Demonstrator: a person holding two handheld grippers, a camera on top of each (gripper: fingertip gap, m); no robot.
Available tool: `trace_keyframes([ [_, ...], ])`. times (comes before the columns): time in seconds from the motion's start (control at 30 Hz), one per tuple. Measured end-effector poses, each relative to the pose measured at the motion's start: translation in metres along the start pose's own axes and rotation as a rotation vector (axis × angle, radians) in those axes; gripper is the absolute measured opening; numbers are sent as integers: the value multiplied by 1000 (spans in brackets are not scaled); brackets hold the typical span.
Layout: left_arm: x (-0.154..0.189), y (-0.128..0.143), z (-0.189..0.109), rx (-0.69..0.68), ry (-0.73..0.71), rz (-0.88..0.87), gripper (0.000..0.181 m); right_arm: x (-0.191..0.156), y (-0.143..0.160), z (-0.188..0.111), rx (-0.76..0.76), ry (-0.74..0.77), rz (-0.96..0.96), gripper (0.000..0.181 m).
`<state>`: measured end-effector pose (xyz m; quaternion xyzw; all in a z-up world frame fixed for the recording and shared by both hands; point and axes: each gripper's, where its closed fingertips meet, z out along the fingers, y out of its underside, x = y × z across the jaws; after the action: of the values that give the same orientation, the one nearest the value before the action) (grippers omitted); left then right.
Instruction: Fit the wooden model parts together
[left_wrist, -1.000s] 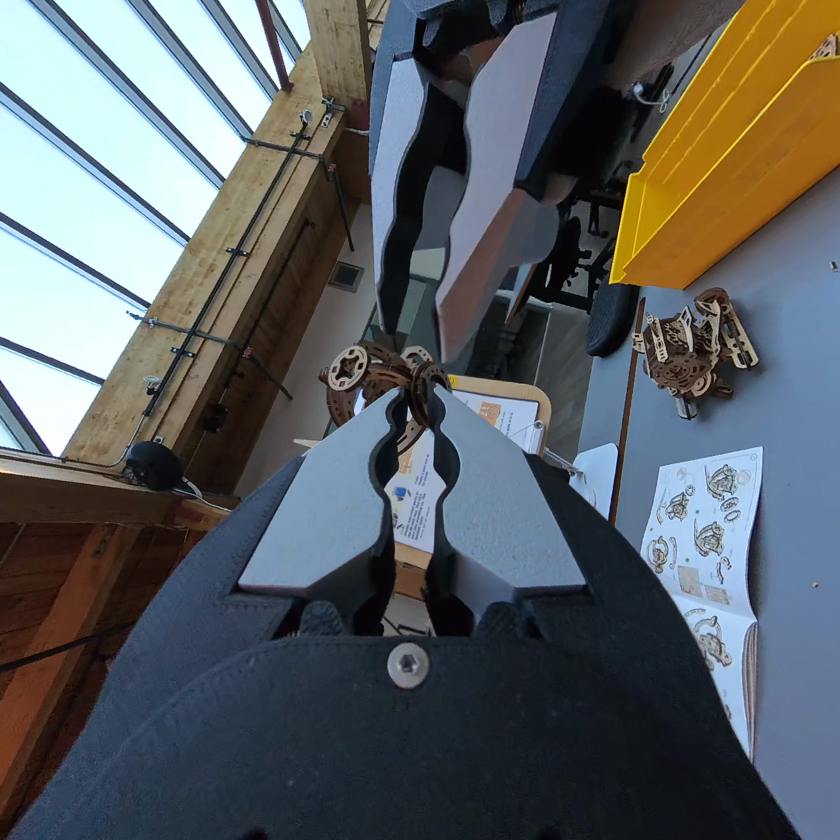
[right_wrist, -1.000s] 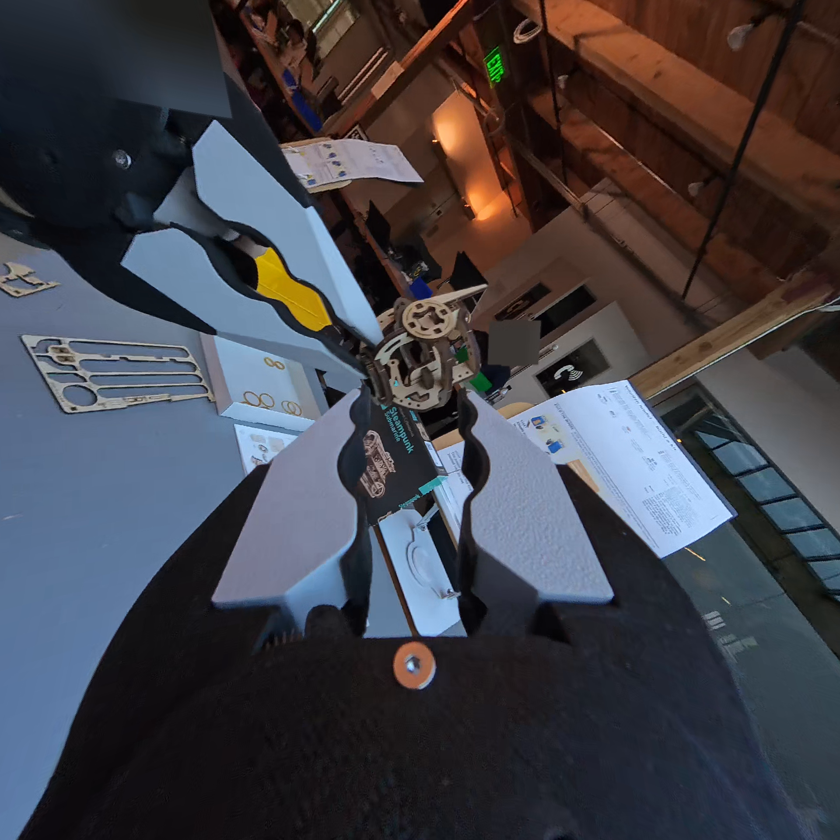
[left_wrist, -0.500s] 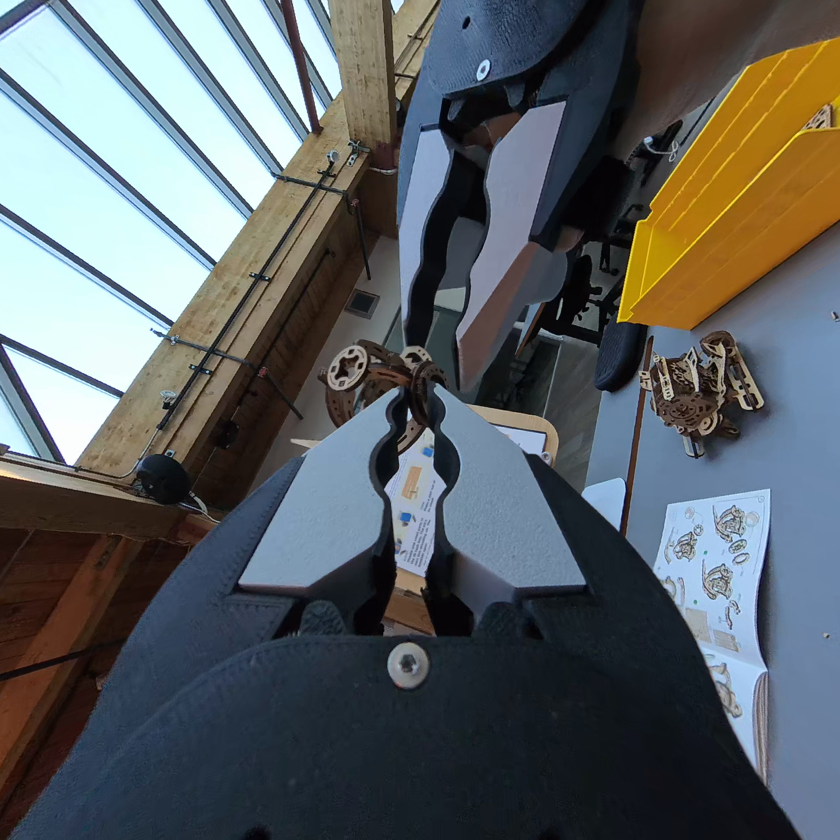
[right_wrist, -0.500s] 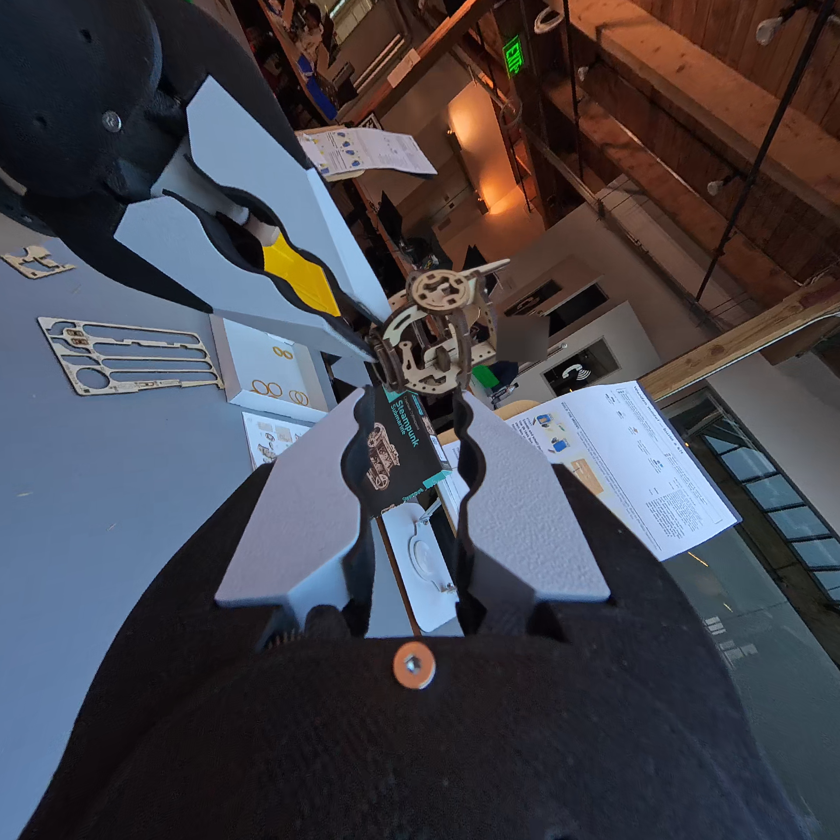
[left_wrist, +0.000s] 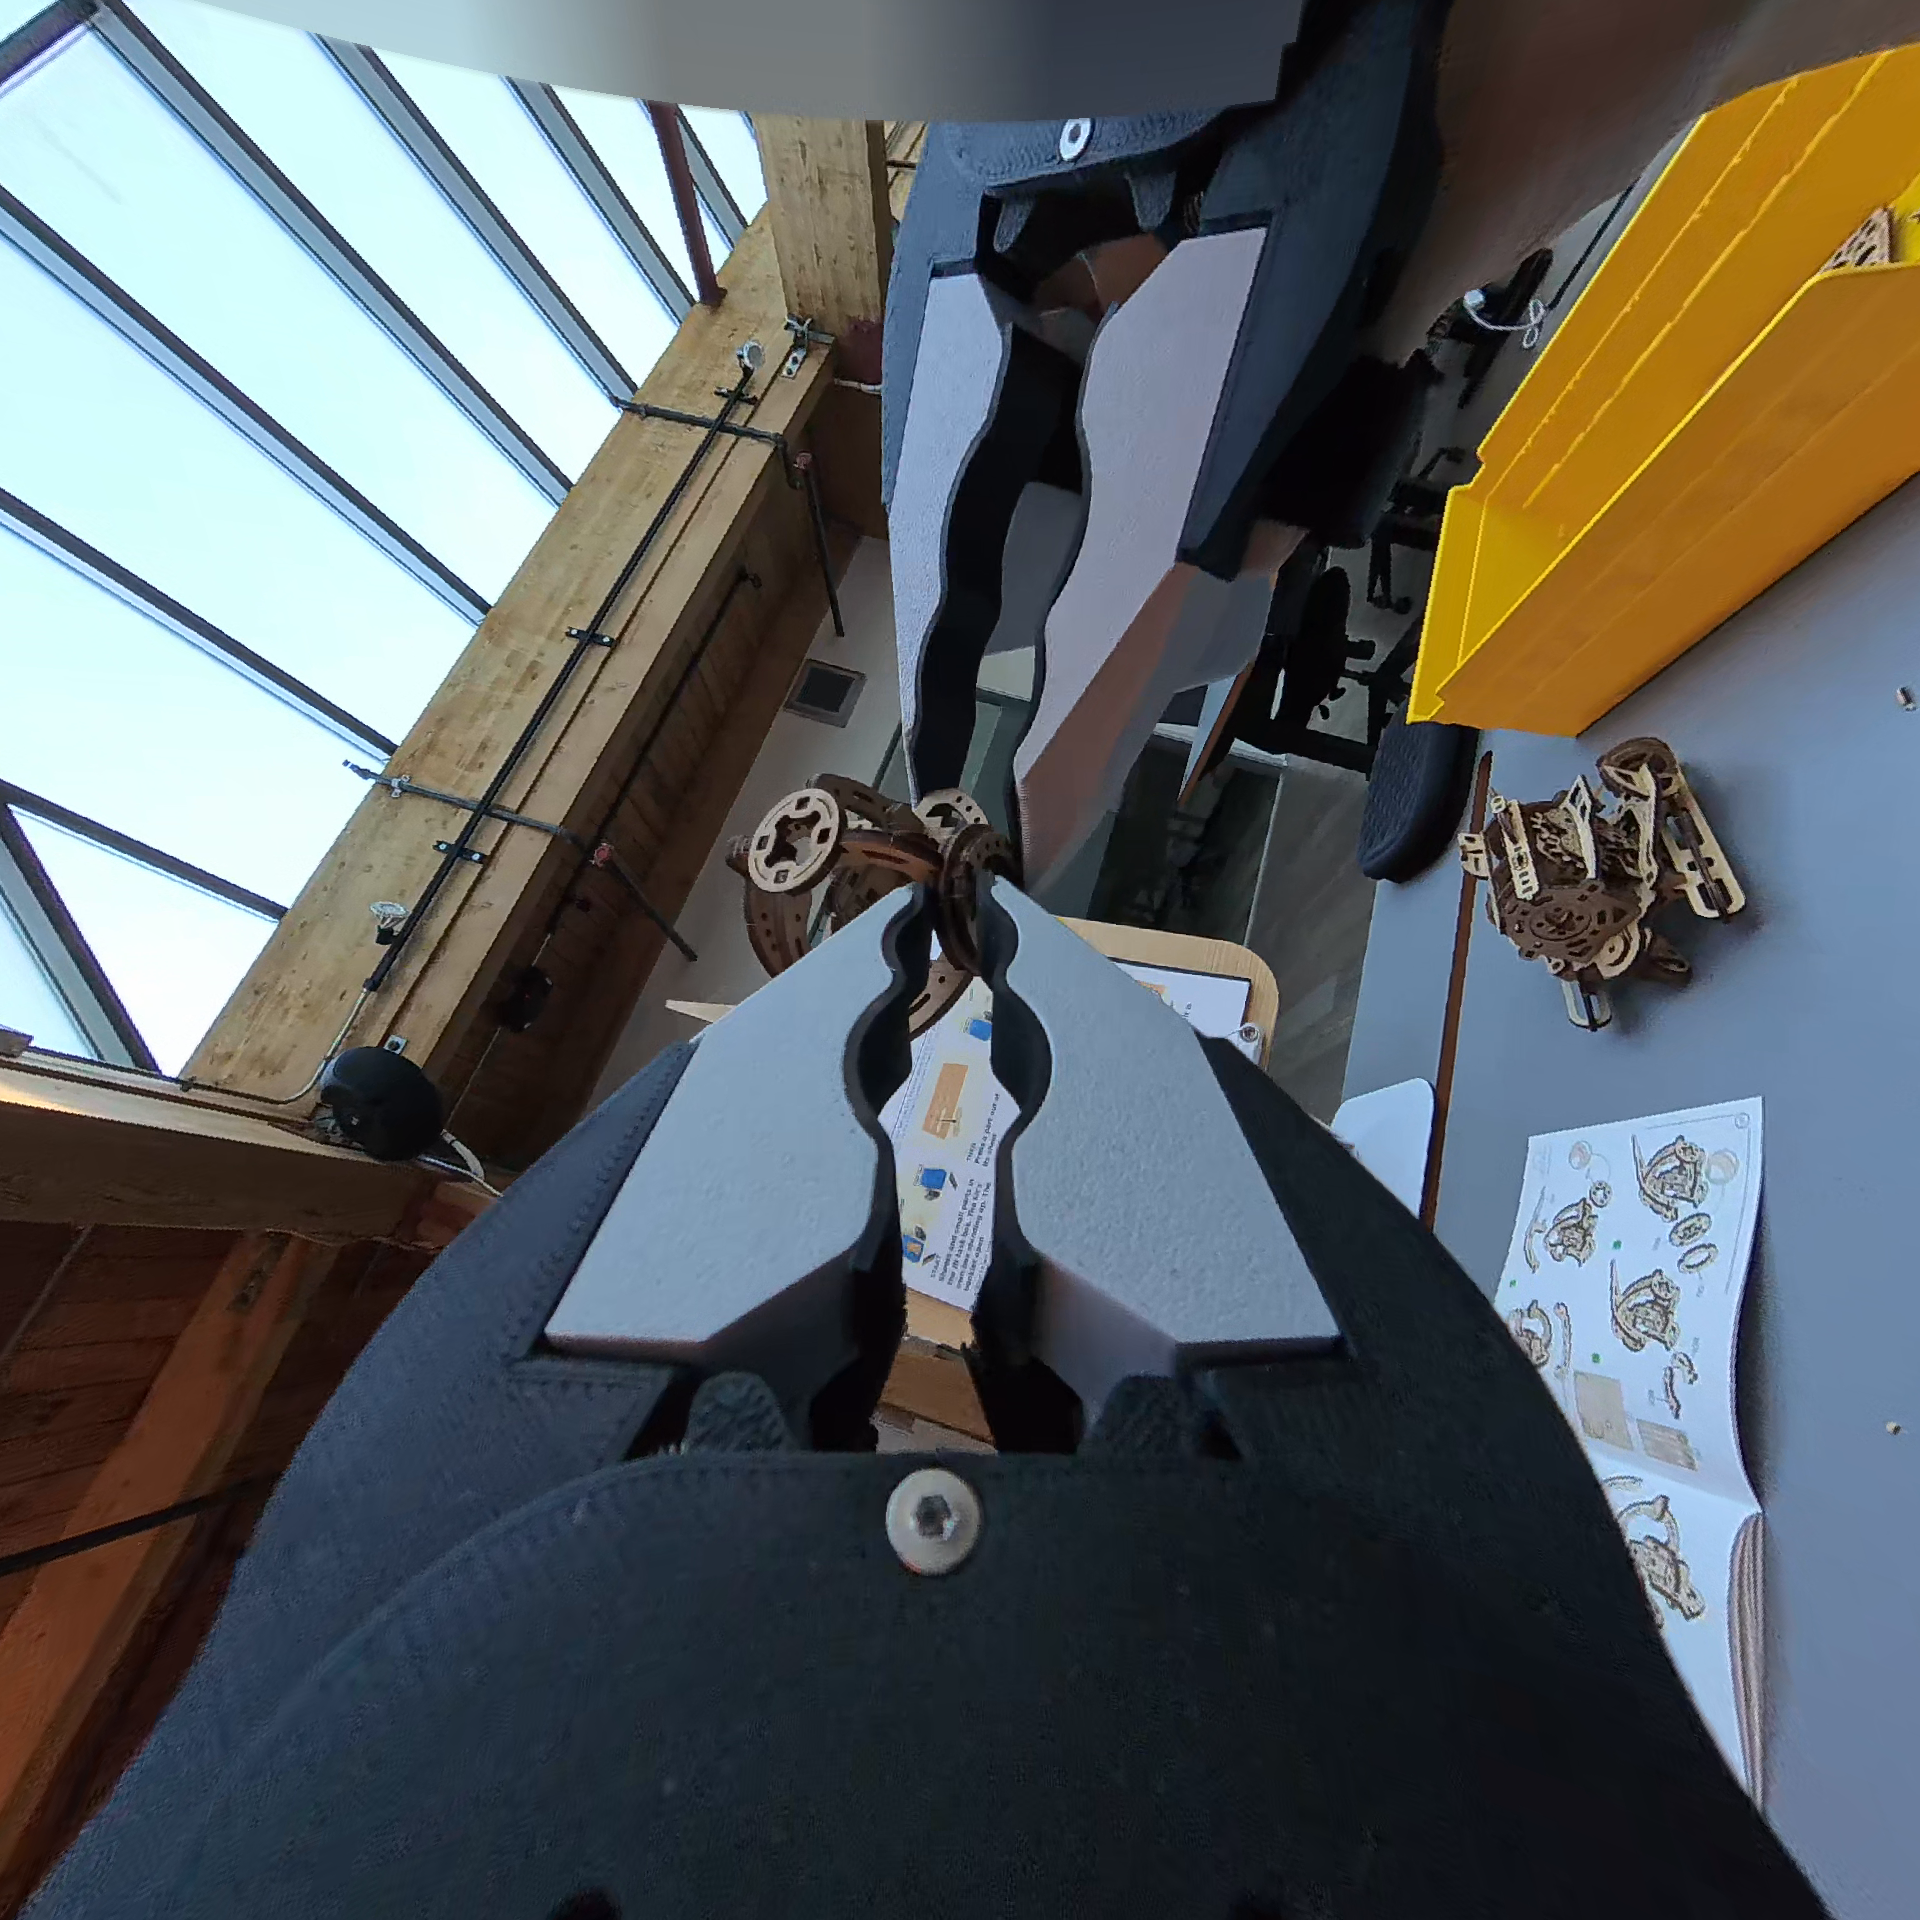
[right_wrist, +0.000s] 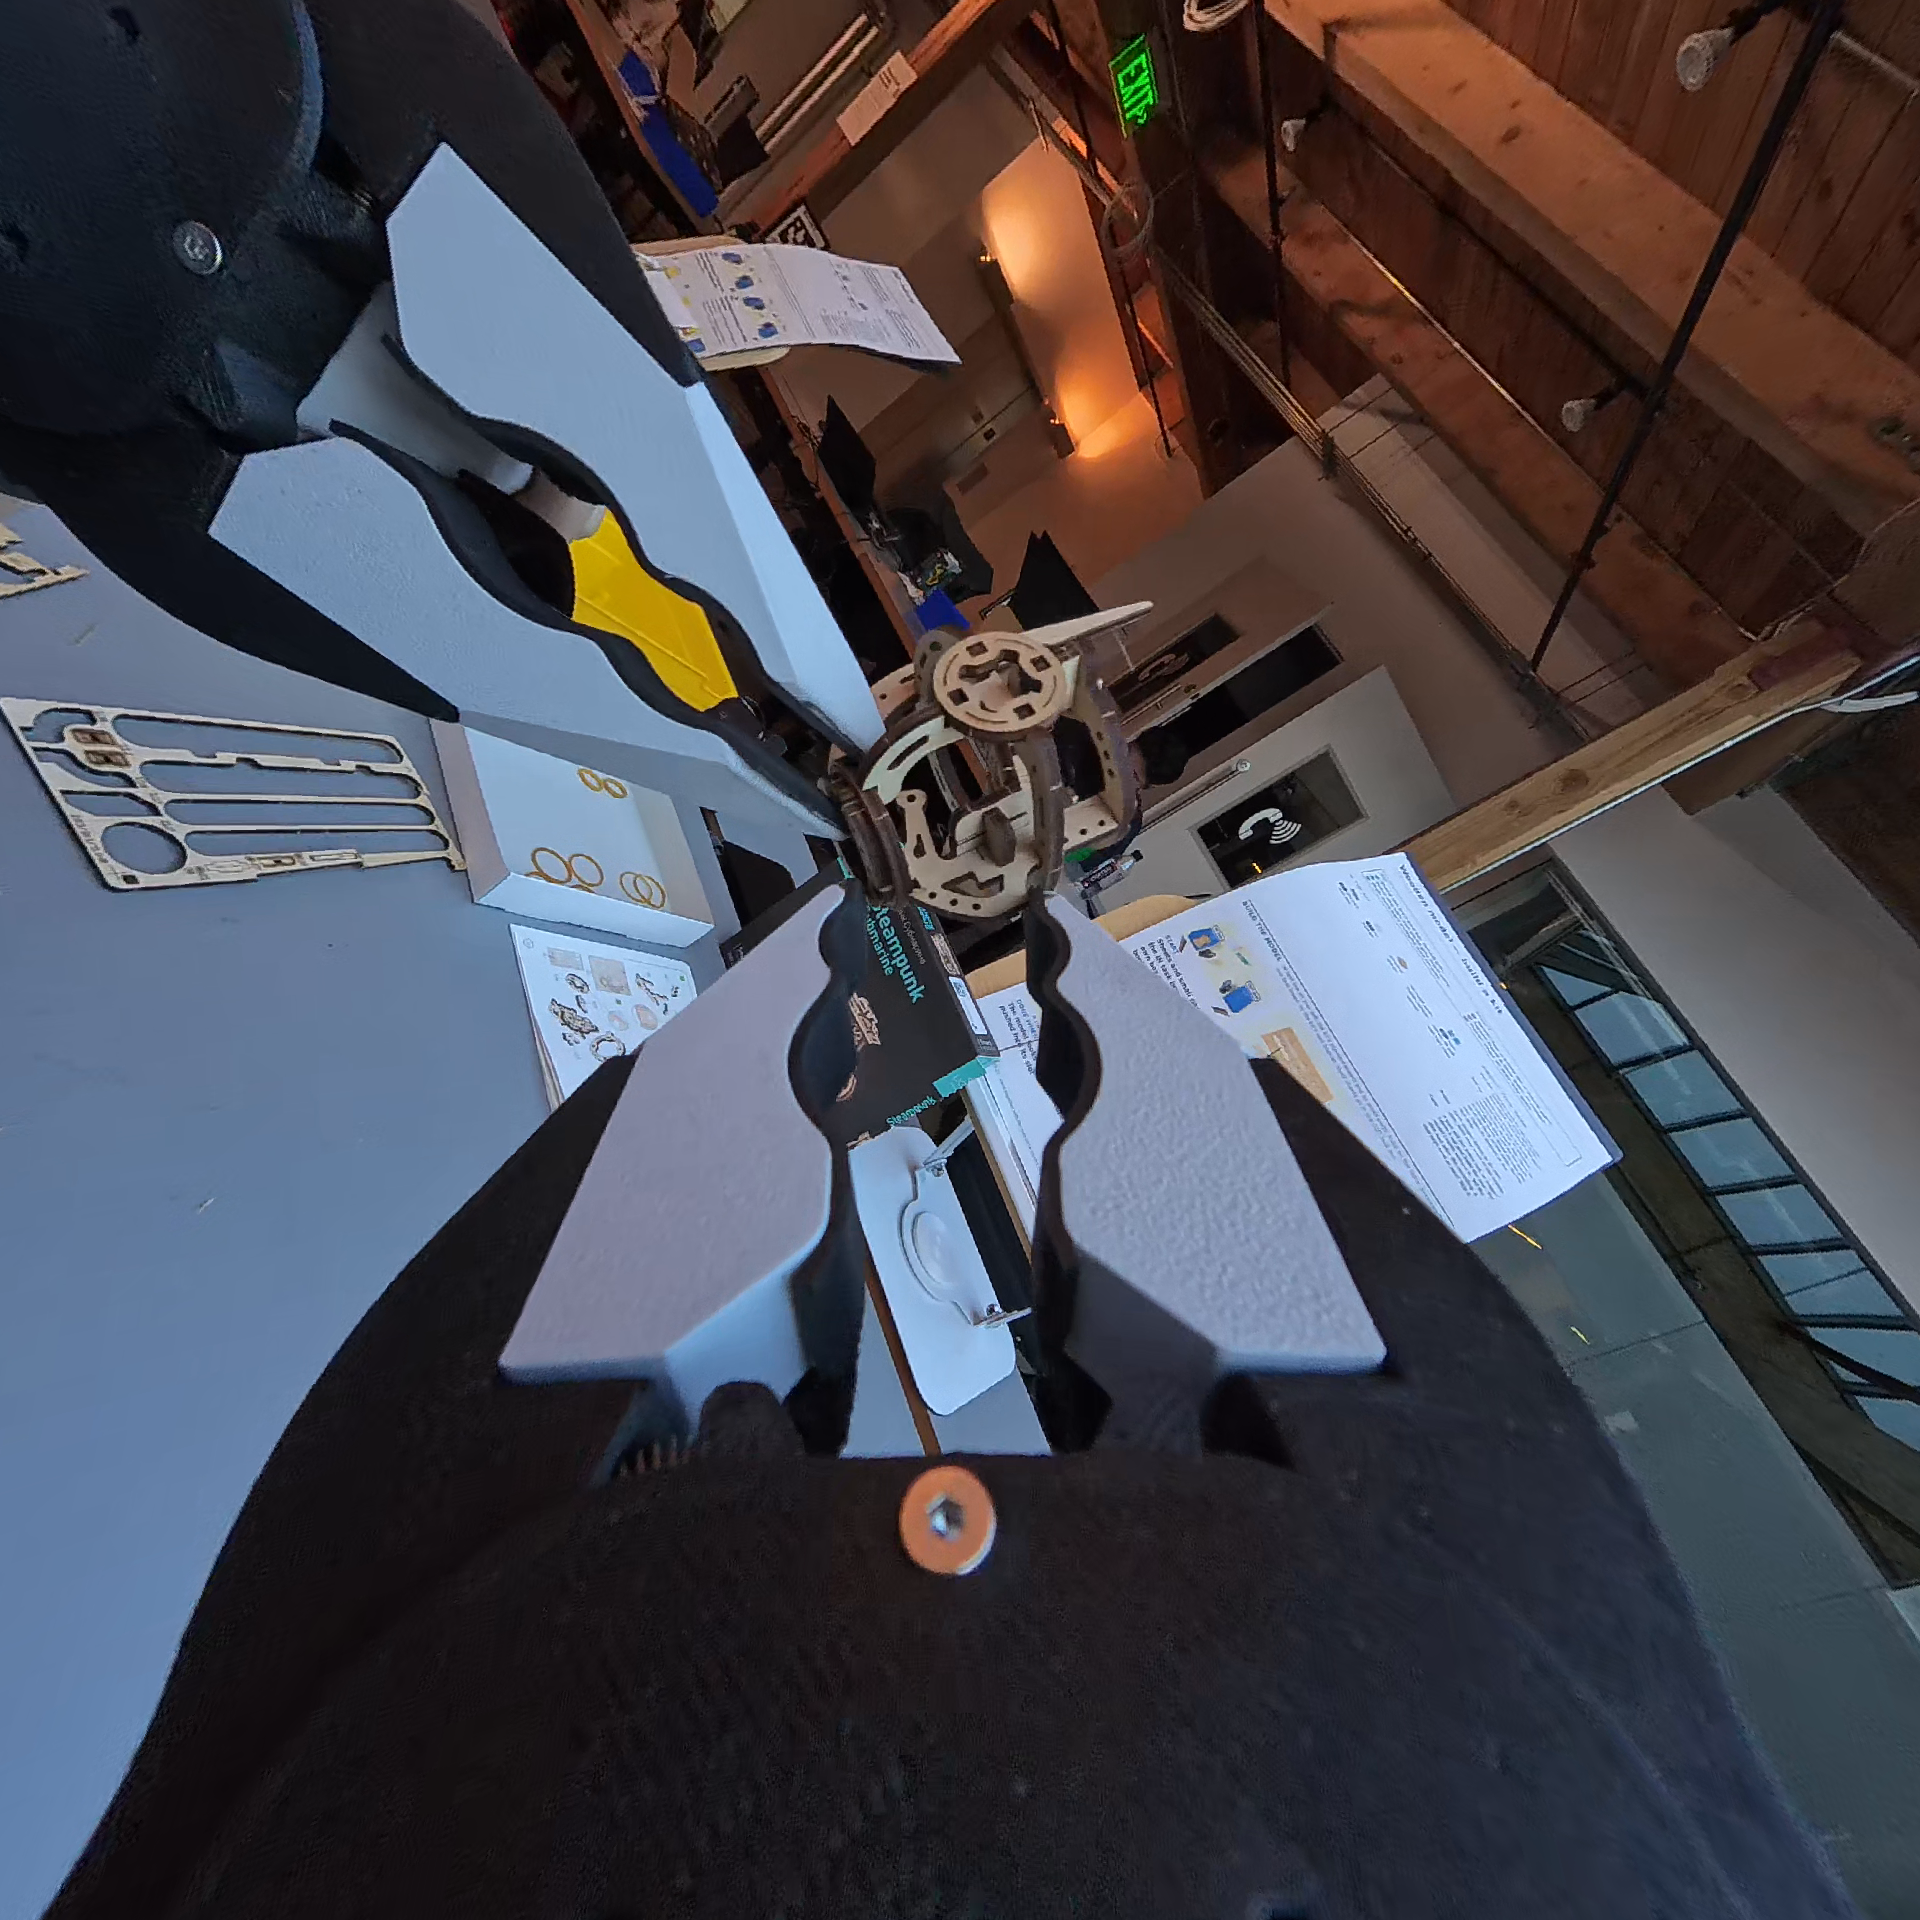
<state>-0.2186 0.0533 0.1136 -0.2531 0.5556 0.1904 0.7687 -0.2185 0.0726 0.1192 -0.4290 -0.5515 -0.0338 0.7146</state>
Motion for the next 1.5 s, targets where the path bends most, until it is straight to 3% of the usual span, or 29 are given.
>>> trace_keyframes([
  [0.43, 2, 3, 2, -10, 8, -4, 6, -1, -5, -4, 10, -5, 18, 26],
  [0.77, -1, -1, 1, 21, -12, -13, 6, 1, -12, -7, 28, 47, -102, 25],
  [1.13, -1, 2, 3, 13, -19, -12, 26, -2, -16, -8, 31, 64, -164, 25],
  [1.5, 3, 0, 2, 38, 19, -39, 20, -8, -21, -11, 68, 52, -236, 25],
])
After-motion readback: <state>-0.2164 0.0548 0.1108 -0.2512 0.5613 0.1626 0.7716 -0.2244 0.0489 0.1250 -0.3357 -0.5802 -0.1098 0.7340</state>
